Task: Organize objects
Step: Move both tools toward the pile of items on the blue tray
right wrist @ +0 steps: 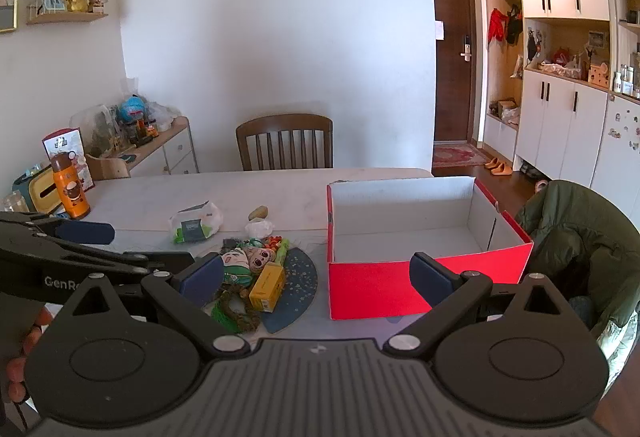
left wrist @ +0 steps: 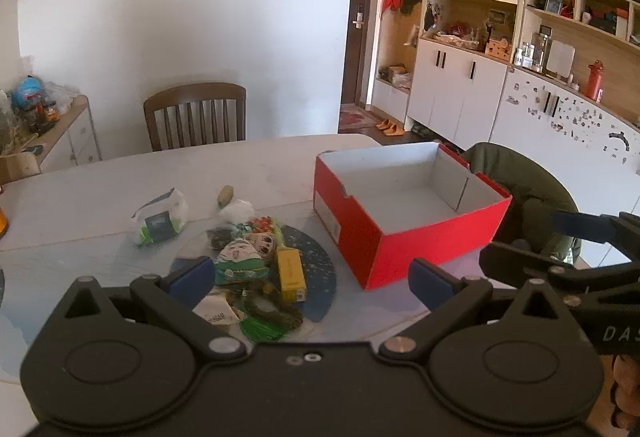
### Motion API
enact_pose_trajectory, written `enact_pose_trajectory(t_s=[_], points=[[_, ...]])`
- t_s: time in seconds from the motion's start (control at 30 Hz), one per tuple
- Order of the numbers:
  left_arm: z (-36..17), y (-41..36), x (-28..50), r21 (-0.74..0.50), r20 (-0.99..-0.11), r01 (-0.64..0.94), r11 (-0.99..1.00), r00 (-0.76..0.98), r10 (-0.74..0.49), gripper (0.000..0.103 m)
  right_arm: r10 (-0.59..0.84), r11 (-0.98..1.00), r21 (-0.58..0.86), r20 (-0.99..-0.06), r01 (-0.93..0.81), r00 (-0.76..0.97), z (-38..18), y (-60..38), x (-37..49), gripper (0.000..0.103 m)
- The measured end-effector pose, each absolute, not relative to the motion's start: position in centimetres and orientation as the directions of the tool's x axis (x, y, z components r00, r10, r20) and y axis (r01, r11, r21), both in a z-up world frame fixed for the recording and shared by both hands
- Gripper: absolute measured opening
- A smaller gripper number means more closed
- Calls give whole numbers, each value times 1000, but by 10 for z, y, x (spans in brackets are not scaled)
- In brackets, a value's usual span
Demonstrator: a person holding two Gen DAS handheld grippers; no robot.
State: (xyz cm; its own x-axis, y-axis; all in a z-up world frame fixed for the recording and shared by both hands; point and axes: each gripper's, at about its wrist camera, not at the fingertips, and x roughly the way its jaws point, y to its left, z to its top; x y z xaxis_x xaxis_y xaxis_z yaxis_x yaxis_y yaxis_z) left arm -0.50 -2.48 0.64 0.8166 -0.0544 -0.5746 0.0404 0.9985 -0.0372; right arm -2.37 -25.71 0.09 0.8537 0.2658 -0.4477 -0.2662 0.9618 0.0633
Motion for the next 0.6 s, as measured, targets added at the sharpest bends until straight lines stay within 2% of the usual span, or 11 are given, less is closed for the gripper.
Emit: enact_pose_trajectory(t_s=[0.6], points=[[9,-28,-13,-32,-546,-24,999,838,2,103,318,944,50,-414,-327,853,4,-261,-32,100]])
